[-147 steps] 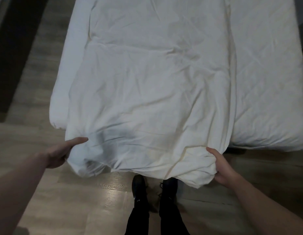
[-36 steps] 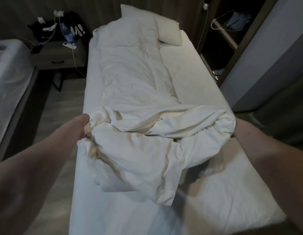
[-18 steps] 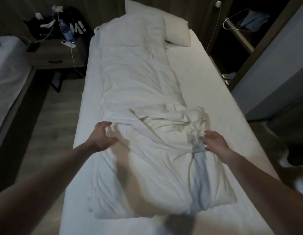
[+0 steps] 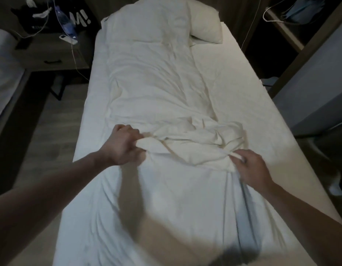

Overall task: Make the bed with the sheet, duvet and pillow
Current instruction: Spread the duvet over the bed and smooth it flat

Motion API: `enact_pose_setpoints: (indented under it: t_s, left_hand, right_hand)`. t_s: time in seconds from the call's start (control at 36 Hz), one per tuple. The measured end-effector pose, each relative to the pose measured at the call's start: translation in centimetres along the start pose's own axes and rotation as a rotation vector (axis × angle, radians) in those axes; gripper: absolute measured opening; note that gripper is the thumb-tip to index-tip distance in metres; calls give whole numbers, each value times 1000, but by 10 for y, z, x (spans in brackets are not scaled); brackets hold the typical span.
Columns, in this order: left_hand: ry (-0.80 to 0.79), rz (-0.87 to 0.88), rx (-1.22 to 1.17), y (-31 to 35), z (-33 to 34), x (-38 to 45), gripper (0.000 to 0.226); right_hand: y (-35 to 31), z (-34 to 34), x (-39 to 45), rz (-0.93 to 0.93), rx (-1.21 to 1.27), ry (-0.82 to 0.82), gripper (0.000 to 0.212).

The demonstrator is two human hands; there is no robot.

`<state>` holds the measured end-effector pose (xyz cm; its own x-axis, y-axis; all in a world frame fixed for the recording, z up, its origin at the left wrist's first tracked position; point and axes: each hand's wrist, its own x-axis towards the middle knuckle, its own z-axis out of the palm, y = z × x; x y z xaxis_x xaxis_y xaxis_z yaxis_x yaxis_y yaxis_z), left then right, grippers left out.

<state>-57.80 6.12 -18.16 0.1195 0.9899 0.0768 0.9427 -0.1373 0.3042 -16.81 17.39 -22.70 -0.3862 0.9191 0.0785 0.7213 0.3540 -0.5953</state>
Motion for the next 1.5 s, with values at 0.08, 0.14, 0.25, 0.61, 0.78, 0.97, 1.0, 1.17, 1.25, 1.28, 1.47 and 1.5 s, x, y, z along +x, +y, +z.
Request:
enact_pose_setpoints:
  t_s: [0.08, 0.14, 0.25, 0.61, 0.78, 0.97, 1.0, 1.17, 1.25, 1.28, 1.47, 1.5]
  left_hand:
    - [184, -102, -151, -4, -21, 21, 33]
    - [273, -204, -231, -5, -27, 37, 38]
    - [329, -519, -306, -10, -19, 71, 35]
    - [153, -642, 77, -53, 59, 99, 50]
    - [47, -752, 34, -62, 93, 76, 75]
    - [-23, -793, -57, -90, 76, 18, 112]
    - [-50, -809, -110, -96, 78, 10, 120]
    - [29, -842, -580, -99, 84, 3, 85]
    - [-7, -884, -533, -95, 83, 8, 60]
    - [-29, -910, -487, -96, 83, 9, 57]
    - [43, -897, -338, -85, 73, 9, 42]
    - [53, -896, -336, -85, 67, 7, 44]
  right_hand:
    - [-6, -20, 19, 51, 26, 109, 23]
    - [-12, -22, 36, 54, 99, 136, 28]
    - [-30, -19, 85, 66, 153, 220, 37]
    - [16, 87, 168, 435, -48, 31, 34]
    - [57, 129, 130, 381, 101, 6, 45]
    - [81, 87, 97, 324, 58, 89, 105]
    - [85, 87, 89, 340, 104, 47, 114]
    - [104, 83, 42, 410, 270, 30, 135]
    - [103, 75, 51, 583, 455, 17, 150]
    - [103, 73, 61, 623, 480, -7, 145]
    - [86, 70, 121, 878, 595, -108, 77]
    - [81, 64, 123, 878, 624, -101, 75]
